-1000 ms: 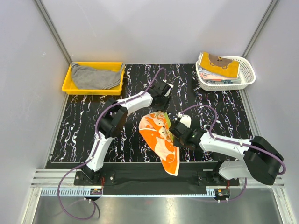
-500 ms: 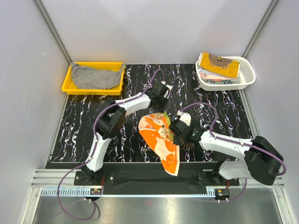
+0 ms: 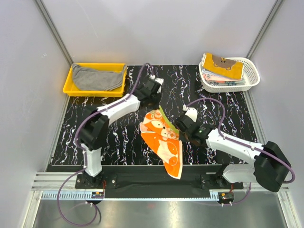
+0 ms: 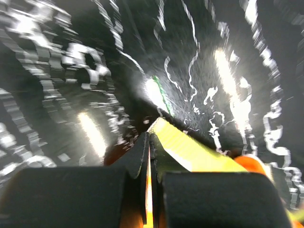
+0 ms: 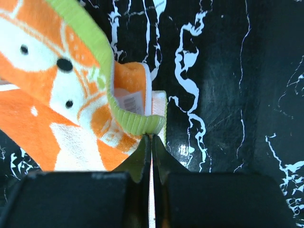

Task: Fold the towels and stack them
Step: Flatten out the crumpled towel

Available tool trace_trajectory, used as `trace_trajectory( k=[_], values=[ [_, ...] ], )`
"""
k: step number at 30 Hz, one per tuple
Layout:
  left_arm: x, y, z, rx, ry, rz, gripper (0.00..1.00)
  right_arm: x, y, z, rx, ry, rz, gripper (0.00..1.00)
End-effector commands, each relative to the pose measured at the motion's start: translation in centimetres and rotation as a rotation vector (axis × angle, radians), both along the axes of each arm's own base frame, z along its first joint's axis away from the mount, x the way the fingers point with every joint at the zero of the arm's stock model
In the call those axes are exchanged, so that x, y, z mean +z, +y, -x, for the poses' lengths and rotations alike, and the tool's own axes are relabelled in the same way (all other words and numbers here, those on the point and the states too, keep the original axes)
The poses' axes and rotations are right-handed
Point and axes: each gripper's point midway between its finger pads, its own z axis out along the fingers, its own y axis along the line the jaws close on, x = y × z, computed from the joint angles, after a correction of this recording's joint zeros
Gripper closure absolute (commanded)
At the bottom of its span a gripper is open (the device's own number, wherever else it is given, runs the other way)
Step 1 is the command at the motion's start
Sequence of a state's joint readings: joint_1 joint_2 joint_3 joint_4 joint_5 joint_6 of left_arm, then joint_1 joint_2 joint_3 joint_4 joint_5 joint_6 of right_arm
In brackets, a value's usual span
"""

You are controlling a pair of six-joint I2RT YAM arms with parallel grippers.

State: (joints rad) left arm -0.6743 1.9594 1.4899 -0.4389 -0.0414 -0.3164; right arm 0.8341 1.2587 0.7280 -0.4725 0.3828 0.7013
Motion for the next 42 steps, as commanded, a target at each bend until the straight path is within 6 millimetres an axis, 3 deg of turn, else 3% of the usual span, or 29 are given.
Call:
trace_trajectory(
  k=[1,2,4,7,10,11,13,14,15,17,18,22,23,28,29,32,37,42],
  values=[
    [6.6,1.0,-2.1,0.107,-0.163,0.096,1.0,2.6,-0.6,-1.5,-0.02,-0.072,0.02,1.0],
    [6.1,1.7,-1.8,0.121,-0.159,0.083,1.0,2.7,-0.7,-1.5,-0.022,-0.075,0.024,1.0],
    [7.6,2.4,-1.3,0.149,-0.193,0.108,1.0,3.0,-0.9,-1.6,-0.027,-0.082,0.031,1.0],
    [8.0,3.7,-0.4,0.185,-0.211,0.12,1.0,4.4,-1.2,-2.1,-0.031,-0.114,0.043,1.0],
    [10.3,4.8,0.6,0.217,-0.261,0.169,1.0,7.0,-1.3,-3.2,-0.028,-0.174,0.059,1.0],
    [11.4,5.4,1.1,0.229,-0.287,0.187,1.0,8.8,-1.1,-4.0,-0.02,-0.211,0.058,1.0],
    [13.0,5.9,1.8,0.241,-0.314,0.225,1.0,10.5,-1.4,-4.6,-0.023,-0.244,0.085,1.0],
    [13.2,6.3,2.3,0.246,-0.317,0.23,1.0,12.5,-1.1,-5.2,-0.007,-0.284,0.08,1.0],
    [15.3,6.8,3.0,0.251,-0.355,0.268,1.0,13.6,-1.1,-5.6,-0.007,-0.31,0.083,1.0],
    [16.5,7.6,4.0,0.251,-0.382,0.292,1.0,16.7,-0.8,-6.1,0.012,-0.366,0.071,1.0],
    [18.5,8.1,4.9,0.247,-0.42,0.328,1.0,17.7,-0.6,-6.3,0.022,-0.382,0.062,1.0],
    [22.8,9.2,7.9,0.198,-0.493,0.406,1.0,22.6,0.0,-6.5,0.091,-0.467,0.028,1.0],
    [23.5,9.4,8.5,0.186,-0.497,0.412,1.0,24.7,0.1,-6.6,0.109,-0.503,0.021,1.0],
    [29.3,10.6,12.2,0.109,-0.582,0.493,1.0,30.2,0.2,-5.7,0.19,-0.584,-0.017,1.0],
    [30.0,10.7,12.6,0.102,-0.59,0.507,1.0,32.0,0.3,-5.4,0.203,-0.612,-0.045,1.0],
    [32.4,11.4,14.4,0.069,-0.624,0.545,1.0,34.4,0.2,-4.3,0.249,-0.634,-0.072,1.0],
    [35.0,12.4,16.3,0.048,-0.664,0.602,1.0,37.4,0.0,-2.4,0.313,-0.682,-0.141,1.0],
    [36.8,12.6,17.5,0.026,-0.68,0.655,1.0,38.9,0.0,-1.4,0.347,-0.691,-0.168,1.0]
  ],
)
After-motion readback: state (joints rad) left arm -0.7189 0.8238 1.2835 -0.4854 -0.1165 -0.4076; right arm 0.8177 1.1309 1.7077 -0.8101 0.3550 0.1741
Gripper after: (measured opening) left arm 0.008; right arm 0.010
